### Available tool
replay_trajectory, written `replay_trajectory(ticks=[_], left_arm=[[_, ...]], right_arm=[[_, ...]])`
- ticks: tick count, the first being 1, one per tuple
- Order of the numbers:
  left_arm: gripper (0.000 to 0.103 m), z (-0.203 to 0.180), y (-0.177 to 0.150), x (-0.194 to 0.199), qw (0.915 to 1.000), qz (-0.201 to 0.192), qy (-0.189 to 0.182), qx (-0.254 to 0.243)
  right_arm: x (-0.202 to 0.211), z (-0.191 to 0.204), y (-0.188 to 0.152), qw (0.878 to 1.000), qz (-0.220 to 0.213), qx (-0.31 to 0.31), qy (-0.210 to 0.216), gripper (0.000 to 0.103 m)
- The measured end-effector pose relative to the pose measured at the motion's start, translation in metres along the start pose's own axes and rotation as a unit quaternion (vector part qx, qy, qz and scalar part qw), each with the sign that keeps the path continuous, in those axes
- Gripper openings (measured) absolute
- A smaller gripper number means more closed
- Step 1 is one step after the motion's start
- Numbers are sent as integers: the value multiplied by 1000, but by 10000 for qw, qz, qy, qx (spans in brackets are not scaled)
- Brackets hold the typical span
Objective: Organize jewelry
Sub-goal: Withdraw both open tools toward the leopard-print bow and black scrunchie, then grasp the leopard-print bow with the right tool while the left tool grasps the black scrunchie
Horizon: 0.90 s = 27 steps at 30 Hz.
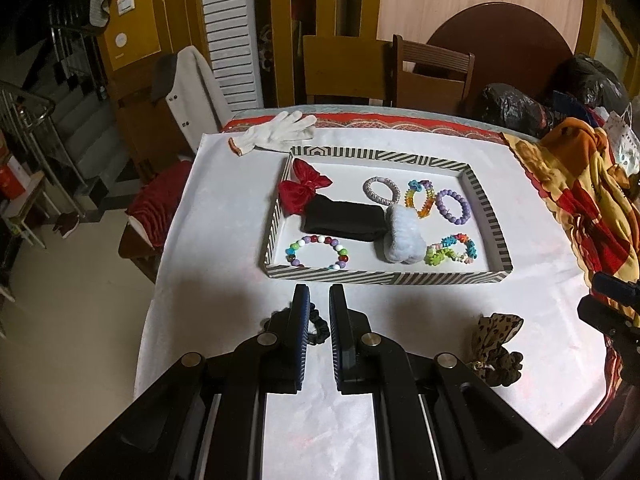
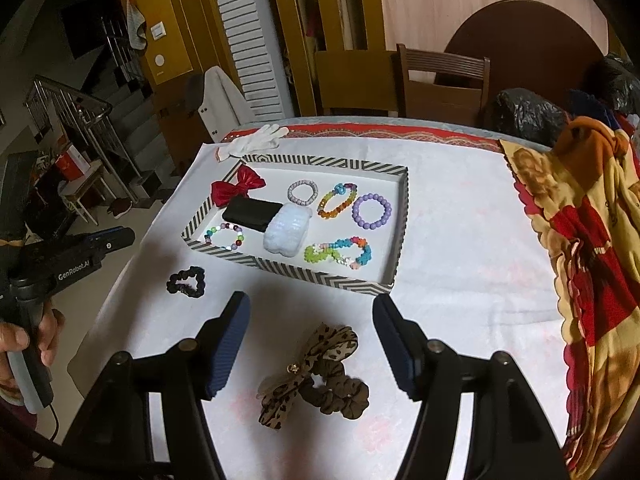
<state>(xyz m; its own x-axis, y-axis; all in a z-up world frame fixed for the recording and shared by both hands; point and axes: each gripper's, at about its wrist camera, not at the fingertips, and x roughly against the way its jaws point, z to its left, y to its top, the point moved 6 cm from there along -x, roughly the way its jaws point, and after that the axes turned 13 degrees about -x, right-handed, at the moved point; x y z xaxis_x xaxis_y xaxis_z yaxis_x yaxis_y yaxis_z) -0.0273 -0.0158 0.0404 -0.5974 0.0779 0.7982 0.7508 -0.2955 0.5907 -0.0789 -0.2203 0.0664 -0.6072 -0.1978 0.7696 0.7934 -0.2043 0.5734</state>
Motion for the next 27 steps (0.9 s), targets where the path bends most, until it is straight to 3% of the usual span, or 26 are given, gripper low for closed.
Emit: replay_trajectory(ticks=[23, 27], left_arm=[[7, -3, -7, -8, 9999, 128, -36, -23], [7, 1, -13, -15, 9996, 276, -82, -12]], right_arm=[[-5, -15, -10, 9998, 91, -77, -132, 67], [-12, -32, -12, 9992, 108, -152, -341, 67]])
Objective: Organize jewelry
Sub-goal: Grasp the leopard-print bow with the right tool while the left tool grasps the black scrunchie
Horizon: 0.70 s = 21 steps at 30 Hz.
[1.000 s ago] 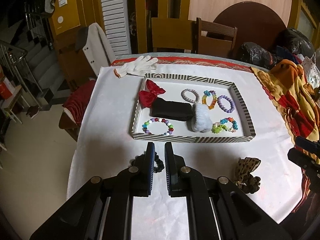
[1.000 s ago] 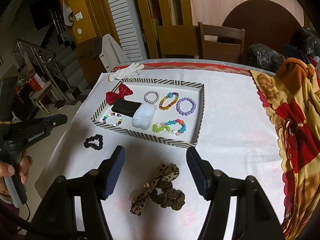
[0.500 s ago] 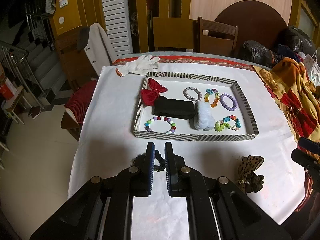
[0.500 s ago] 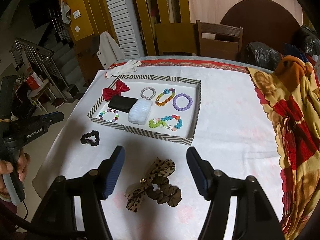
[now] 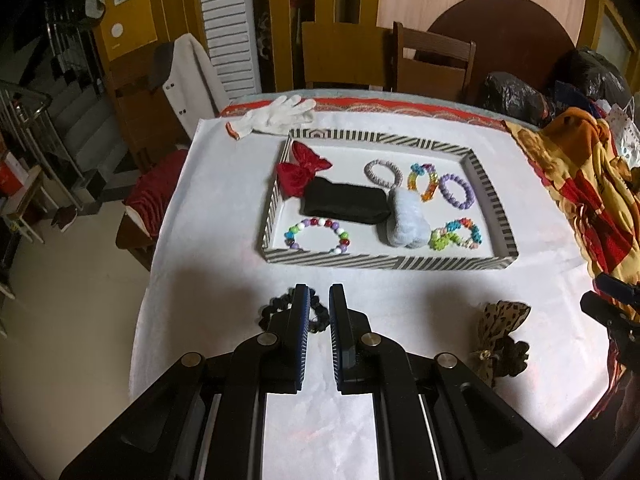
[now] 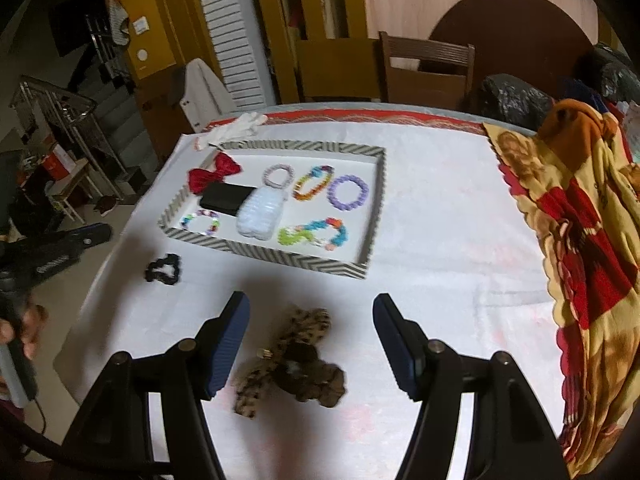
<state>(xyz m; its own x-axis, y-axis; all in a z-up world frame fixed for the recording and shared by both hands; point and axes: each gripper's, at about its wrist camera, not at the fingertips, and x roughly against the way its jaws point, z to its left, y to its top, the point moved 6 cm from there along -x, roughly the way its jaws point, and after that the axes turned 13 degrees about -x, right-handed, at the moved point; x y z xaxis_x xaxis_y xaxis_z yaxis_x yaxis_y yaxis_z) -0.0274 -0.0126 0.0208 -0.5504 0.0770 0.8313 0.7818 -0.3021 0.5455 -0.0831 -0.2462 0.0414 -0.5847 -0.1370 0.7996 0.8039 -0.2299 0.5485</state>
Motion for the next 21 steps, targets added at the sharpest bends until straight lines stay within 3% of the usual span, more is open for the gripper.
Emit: replay_trajectory(ticks=[8, 12, 15, 17, 21], left_arm=[[7, 5, -18, -20, 9990, 399, -197, 85], [7, -13, -23, -25, 9967, 504, -630, 7], [9, -29, -21, -29, 9945, 586, -857, -157], [15, -39, -19, -30, 9935, 594, -945, -242], [15, -60, -14, -33, 9907, 626, -1154, -365]], right_arm=[[-34, -43, -20, 9978, 421, -463, -197, 67], [-50, -46, -30, 9960, 659, -597, -80, 67], [-60, -37, -44, 9937, 1038, -376, 175, 67], [-67, -31, -55, 9926, 1204, -111, 125, 67], [-83, -30, -70, 9908, 1351, 23, 77, 67]])
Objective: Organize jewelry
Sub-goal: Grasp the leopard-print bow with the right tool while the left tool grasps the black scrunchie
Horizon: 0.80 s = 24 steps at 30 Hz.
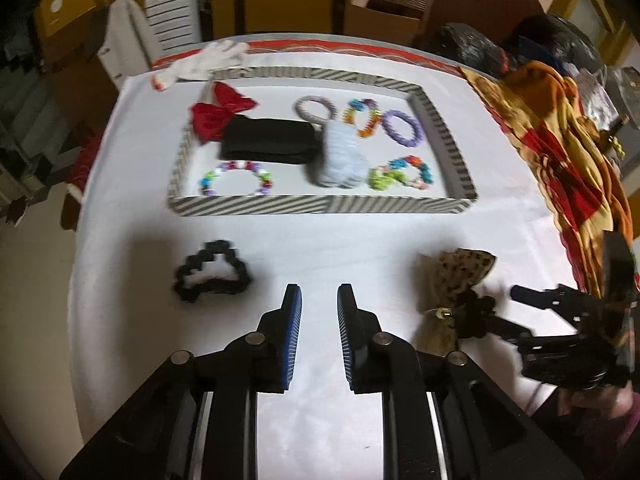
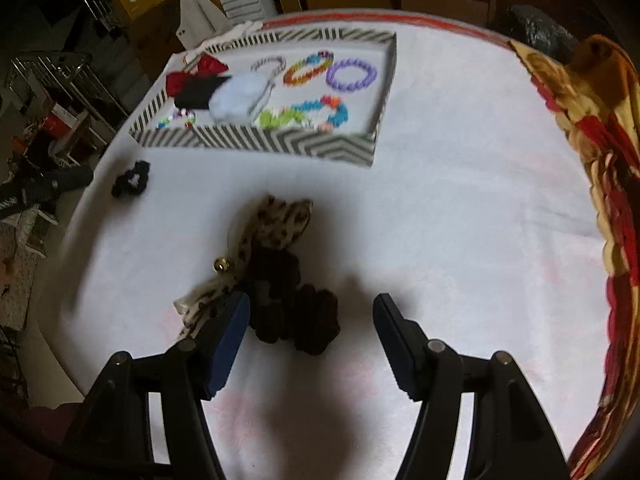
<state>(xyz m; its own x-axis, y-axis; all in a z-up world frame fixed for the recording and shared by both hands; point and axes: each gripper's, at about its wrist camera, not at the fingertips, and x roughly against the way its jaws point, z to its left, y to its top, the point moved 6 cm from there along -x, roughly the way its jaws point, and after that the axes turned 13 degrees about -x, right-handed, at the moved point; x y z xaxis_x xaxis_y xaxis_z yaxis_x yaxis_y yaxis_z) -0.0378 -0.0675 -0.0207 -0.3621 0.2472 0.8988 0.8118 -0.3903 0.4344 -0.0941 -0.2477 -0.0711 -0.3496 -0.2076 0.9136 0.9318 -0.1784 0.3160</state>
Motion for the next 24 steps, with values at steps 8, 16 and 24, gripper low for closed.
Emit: replay_trajectory(ticks=[8, 16, 24], left_arm=[[18, -49, 11, -18, 9980, 141, -450, -423], [24, -96, 15, -51, 9907, 390, -1168, -582], [25, -127, 8, -74, 9824, 677, -1467, -933]], right_arm=[[-23, -1, -10, 9999, -106, -22, -86, 22], [-16, -27, -13, 9993, 18, -372, -27, 15], [-17, -35, -16, 9981, 66, -576, 199, 15]])
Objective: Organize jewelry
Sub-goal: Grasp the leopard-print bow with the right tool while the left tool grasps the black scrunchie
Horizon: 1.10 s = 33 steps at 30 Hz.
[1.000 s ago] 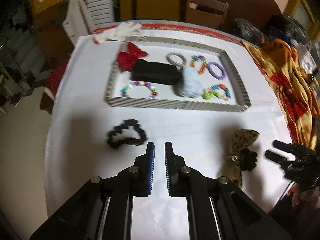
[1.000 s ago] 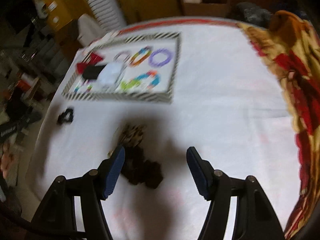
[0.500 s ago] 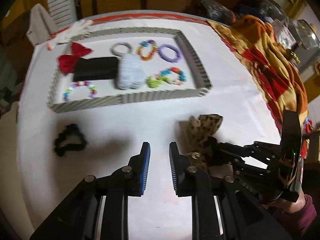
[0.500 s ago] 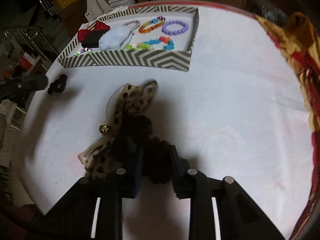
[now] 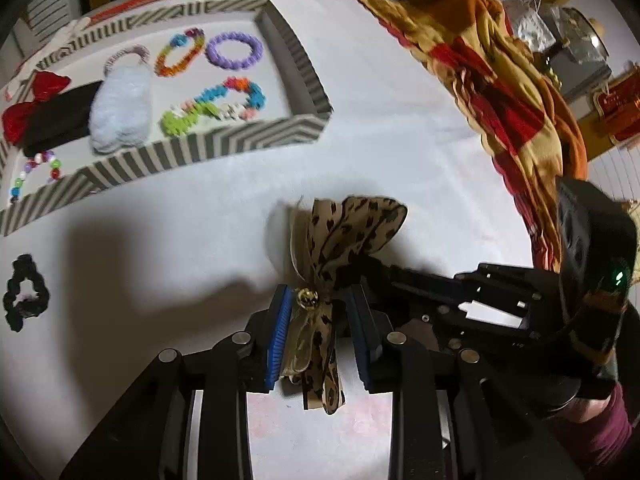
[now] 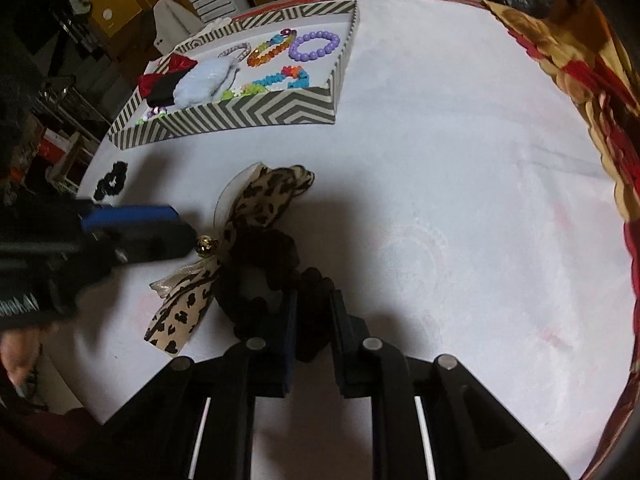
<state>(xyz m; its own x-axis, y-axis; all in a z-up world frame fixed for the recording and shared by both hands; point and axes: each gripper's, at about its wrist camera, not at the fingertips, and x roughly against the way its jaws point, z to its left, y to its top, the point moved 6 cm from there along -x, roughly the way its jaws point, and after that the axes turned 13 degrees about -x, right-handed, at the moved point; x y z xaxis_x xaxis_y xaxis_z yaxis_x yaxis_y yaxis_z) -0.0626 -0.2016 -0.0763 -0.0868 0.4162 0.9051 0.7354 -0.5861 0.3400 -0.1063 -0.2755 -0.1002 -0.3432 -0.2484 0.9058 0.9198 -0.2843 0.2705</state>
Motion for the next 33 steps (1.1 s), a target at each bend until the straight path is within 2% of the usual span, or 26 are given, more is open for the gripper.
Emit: replay_trajectory(ticks=[7, 10, 15, 18, 20, 22, 24, 27, 29, 30, 33], left_arm=[[25, 2, -5, -11, 9997, 217, 148, -27], [25, 11, -5, 4, 9999, 31, 105, 131], [26, 39, -8, 33, 9985, -232, 359, 333], [26, 64, -14, 44, 9957, -345, 561, 654], [26, 85, -24, 54, 9927, -431, 638, 925], [26, 113, -37, 66, 9867, -548, 874, 1257], [26, 146, -52, 79, 9782, -621, 1168, 1602], [26, 191, -73, 88, 9650, -579, 1423, 2127], [26, 212, -82, 91, 9590, -555, 1579, 2286], [26, 221, -86, 91, 9571, -503, 1647, 2329], [28, 233, -92, 79, 9594, -252, 1555, 2340]], right_arm=[[3, -4, 0, 10000, -8, -61, 79, 15], [6, -3, 1, 9999, -25, -65, 74, 15], [24, 8, 15, 9994, -314, 90, 91, 12], [29, 19, 24, 9989, -374, 280, 95, 11], [29, 25, 29, 9986, -362, 382, 87, 11], [26, 30, 33, 9983, -336, 476, 59, 11], [23, 31, 36, 9982, -305, 520, 23, 11], [17, 30, 38, 9984, -222, 519, 13, 12], [11, 29, 38, 9986, -125, 509, 21, 12], [9, 29, 37, 9986, -93, 517, 20, 12], [3, 28, 36, 9985, -2, 543, 26, 12]])
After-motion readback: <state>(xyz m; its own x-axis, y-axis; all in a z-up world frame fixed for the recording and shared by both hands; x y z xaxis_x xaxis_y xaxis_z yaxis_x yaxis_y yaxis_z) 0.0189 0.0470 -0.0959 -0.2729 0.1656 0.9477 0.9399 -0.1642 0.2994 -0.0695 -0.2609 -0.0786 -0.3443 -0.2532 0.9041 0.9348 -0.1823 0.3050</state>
